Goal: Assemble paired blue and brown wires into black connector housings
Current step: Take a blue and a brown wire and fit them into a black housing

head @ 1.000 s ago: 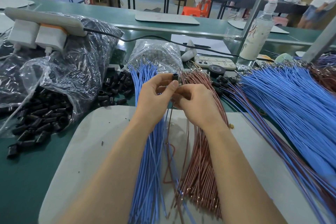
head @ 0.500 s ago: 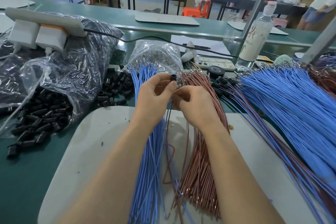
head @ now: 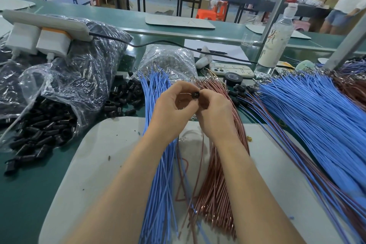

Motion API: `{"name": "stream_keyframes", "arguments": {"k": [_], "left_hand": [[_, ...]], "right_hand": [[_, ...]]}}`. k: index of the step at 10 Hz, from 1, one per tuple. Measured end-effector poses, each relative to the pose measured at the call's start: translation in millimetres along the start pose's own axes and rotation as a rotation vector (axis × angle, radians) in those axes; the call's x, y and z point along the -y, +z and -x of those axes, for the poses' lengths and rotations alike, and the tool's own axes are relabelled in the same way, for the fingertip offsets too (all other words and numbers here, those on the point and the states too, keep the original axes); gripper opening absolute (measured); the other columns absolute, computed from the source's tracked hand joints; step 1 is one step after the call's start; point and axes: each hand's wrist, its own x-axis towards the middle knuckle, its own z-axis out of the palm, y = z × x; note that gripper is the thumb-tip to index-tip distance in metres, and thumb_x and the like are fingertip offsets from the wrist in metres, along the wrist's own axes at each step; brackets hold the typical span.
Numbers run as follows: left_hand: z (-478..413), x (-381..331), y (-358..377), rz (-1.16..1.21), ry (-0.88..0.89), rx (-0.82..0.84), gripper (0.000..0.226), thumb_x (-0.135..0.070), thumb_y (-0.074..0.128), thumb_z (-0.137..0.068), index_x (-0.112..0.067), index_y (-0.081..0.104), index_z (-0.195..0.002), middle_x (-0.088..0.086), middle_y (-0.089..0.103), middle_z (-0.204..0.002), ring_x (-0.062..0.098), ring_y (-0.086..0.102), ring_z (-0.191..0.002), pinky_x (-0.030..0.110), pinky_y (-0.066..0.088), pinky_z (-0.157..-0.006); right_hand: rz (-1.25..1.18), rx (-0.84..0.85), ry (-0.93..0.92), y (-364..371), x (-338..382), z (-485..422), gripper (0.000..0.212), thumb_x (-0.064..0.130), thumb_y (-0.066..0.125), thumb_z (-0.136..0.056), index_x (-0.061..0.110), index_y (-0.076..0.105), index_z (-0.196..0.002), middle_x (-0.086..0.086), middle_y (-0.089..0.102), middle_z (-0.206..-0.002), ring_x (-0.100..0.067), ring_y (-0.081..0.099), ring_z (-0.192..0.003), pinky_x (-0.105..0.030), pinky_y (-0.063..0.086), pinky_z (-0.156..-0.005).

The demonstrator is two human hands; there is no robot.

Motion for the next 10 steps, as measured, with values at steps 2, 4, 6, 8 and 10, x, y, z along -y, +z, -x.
{"name": "stream_keyframes", "arguments": {"k": [2,4,6,8,10], "left_hand": [[-1,3,-2,0.0,-0.016,0.0,0.016,-0.022,0.054,-0.07,-0.038,0.054,-0.074,-0.024,0.062,-0.063,-0.015,0.055,-0.062,0.003,0.044,-0.064],[-7,19,-10,-0.094,-0.064,-0.115,0.028,-0.009,0.057,-0.091,-0.037,0.058,-0.088,-0.002,0.065,-0.092,0.008,0.059,-0.075,0.019,0.051,-0.072],[-11,25,-16,-0.138,-0.131,-0.311,0.021,-0.018,0.05,-0.096,-0.038,0.054,-0.098,-0.003,0.067,-0.088,0.009,0.055,-0.068,0.031,0.051,-0.073],[-14,30,-17,-0.182,-0.133,-0.314,0.019,-0.019,0.047,-0.098,-0.03,0.056,-0.109,-0.011,0.062,-0.081,0.001,0.051,-0.063,0.02,0.045,-0.066],[-12,28,-16,-0.212,-0.182,-0.257,0.021,-0.017,0.048,-0.098,-0.032,0.057,-0.109,-0.004,0.065,-0.092,0.008,0.056,-0.075,0.025,0.049,-0.076]], "right_hand": [[0.024,0.005,0.006,0,-1,0,0.013,0.004,0.06,-0.083,0.008,0.07,-0.09,-0.006,0.07,-0.083,-0.02,0.06,-0.078,-0.029,0.046,-0.072],[-0.054,0.139,0.135,-6,-2,-4,0.014,0.008,0.064,-0.084,0.017,0.071,-0.093,0.0,0.071,-0.084,-0.015,0.066,-0.079,-0.028,0.053,-0.08],[0.18,0.341,0.183,-19,1,-3,0.005,0.023,0.07,-0.083,0.024,0.067,-0.079,0.011,0.064,-0.078,-0.007,0.059,-0.076,-0.015,0.042,-0.06],[0.366,0.737,0.104,-13,21,7,0.015,0.028,0.07,-0.084,0.017,0.064,-0.093,0.001,0.065,-0.091,-0.017,0.062,-0.081,-0.025,0.048,-0.065],[0.227,0.489,0.169,-25,8,0,0.012,0.023,0.064,-0.09,0.023,0.054,-0.083,0.005,0.062,-0.087,-0.006,0.058,-0.077,-0.016,0.039,-0.06]]}}
